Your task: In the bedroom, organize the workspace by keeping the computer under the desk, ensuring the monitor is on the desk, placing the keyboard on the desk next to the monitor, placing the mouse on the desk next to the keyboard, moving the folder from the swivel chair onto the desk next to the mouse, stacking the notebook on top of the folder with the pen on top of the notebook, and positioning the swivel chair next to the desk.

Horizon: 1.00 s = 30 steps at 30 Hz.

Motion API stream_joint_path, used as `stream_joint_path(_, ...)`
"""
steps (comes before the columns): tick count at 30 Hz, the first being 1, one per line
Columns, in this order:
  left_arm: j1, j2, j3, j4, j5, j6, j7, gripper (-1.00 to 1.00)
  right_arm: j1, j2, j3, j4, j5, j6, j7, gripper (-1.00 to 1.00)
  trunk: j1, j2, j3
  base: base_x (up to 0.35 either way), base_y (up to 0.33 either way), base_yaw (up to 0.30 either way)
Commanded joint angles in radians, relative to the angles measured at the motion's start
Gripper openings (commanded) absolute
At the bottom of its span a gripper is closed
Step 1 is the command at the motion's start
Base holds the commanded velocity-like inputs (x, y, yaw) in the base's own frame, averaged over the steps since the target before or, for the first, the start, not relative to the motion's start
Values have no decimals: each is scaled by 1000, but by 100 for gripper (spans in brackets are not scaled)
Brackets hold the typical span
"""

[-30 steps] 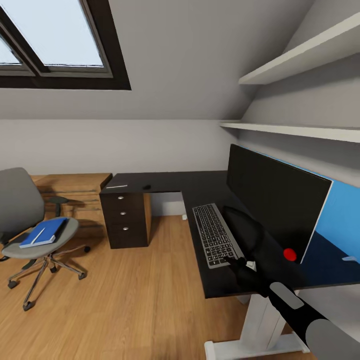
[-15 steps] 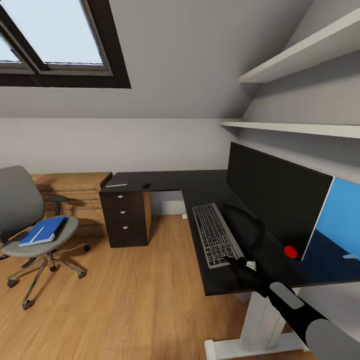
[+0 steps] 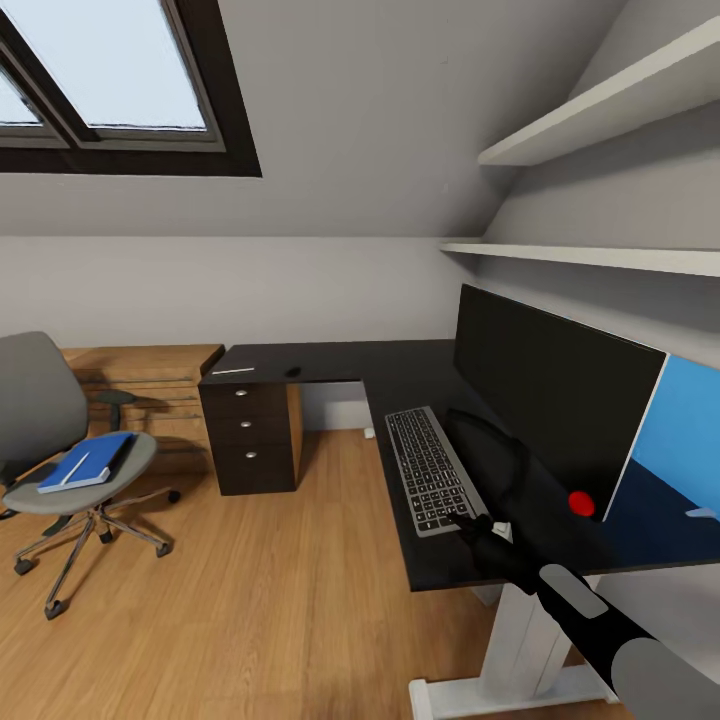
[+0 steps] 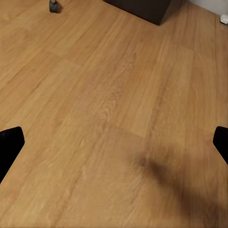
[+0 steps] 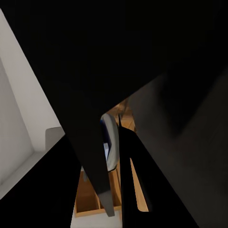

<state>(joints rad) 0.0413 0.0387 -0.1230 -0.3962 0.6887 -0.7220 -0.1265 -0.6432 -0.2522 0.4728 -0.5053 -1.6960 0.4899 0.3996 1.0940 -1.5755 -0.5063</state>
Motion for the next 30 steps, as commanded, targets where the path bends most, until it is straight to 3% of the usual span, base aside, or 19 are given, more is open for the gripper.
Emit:
stream_joint_path(1,0,1,-6,-1,11,-2,-4,100,-1,-1,6,1,-7,1,4,-100,0,0,-1,0,0,0)
stream_joint_path(14,0,0,-7,-1,9,-2,-5,100,-1,-2,5,1,-7,1,4,-100,0,0,-1,101,0,0)
stream_joint_path(30,0,0,-9,-1,8,-2,-5,100,-1,-2,5,4,-7,0,1,-100,0,0,-1,8,0,0)
